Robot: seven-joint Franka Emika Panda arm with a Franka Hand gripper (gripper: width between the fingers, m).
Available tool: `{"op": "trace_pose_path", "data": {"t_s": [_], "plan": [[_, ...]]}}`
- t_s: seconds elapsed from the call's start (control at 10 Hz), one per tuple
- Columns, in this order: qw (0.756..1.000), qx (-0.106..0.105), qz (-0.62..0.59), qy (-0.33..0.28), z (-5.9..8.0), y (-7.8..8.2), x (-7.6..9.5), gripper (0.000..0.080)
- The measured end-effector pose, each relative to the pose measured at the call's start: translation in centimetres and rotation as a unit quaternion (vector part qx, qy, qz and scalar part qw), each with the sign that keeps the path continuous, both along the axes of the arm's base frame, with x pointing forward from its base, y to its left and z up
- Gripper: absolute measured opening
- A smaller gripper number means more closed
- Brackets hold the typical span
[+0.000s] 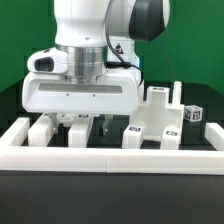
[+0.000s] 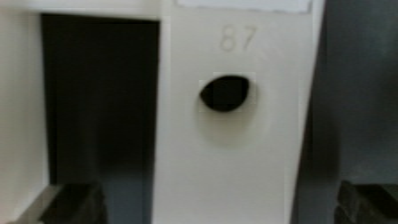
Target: Assemble chair
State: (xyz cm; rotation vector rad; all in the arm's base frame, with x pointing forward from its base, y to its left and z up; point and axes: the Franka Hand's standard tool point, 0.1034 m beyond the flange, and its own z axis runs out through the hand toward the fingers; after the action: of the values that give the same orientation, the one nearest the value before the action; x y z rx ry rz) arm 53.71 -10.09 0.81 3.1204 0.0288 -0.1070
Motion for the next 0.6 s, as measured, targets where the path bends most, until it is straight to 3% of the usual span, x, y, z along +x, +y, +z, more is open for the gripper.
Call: {"op": "trace_pose_path", "data": {"t_s": [0.2,0.3,0.4,0.5,0.6], "plan": [[1.0,0.002,0.0,0.004,-0.05,0.06,-0.07,0.0649],[1.0,0.002,0.0,0.005,-0.09,-0.02,-0.13,0.0489],[1.0,0.002,0.0,0.005,-0.1,-0.02,-0.14,0.0489],[1.0,0.002,0.0,0.005,-0.1,-0.02,-0.15,0.0351],[1.0,0.002,0.0,0.005,-0.09,-0.03,-0.12,0.0287]]}}
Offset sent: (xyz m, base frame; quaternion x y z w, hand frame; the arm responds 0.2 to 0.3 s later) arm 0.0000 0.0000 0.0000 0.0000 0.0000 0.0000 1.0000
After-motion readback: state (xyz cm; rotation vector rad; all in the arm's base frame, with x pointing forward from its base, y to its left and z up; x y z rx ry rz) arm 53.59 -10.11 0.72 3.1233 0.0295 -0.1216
